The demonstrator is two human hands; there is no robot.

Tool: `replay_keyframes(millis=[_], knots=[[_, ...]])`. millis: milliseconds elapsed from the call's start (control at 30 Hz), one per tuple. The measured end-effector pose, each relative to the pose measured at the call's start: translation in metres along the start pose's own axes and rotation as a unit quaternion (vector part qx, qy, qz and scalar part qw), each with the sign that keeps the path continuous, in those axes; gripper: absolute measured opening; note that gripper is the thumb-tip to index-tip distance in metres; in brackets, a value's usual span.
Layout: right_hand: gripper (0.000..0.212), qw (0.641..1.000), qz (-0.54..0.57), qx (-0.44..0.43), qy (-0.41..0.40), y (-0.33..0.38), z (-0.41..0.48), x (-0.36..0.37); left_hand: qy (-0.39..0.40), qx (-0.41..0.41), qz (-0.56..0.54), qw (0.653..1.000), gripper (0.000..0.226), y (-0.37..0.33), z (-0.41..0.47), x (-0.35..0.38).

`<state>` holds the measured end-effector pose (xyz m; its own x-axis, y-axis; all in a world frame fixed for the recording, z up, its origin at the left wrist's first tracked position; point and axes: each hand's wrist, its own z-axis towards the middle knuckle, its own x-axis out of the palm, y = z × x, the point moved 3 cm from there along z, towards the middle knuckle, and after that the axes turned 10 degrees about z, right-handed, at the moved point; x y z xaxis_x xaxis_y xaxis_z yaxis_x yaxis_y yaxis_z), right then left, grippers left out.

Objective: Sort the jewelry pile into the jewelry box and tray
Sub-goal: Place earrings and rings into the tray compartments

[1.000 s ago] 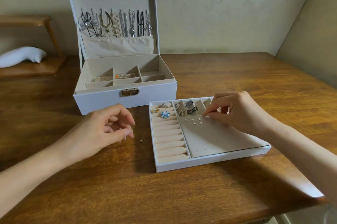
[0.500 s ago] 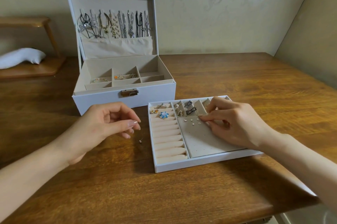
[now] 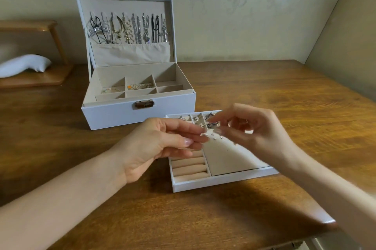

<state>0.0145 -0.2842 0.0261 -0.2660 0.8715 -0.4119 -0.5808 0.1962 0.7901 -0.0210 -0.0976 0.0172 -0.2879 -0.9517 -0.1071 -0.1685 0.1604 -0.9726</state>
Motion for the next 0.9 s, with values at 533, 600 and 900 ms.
replay_keyframes(millis=[533, 600, 900], knots=[[0.006, 0.981, -0.148, -0.089, -0.095, 0.001, -0.007, 0.028, -0.019, 0.034, 0.079, 0.996, 0.024, -0.009, -0.007, 0.003], [0.013, 0.973, -0.173, -0.123, -0.085, 0.003, -0.002, 0.026, -0.034, 0.037, 0.075, 0.996, 0.024, -0.015, -0.005, 0.000], [0.008, 0.986, -0.153, -0.072, -0.002, 0.004, 0.023, 0.015, -0.016, 0.071, 0.187, 0.980, 0.026, -0.022, -0.003, -0.010]])
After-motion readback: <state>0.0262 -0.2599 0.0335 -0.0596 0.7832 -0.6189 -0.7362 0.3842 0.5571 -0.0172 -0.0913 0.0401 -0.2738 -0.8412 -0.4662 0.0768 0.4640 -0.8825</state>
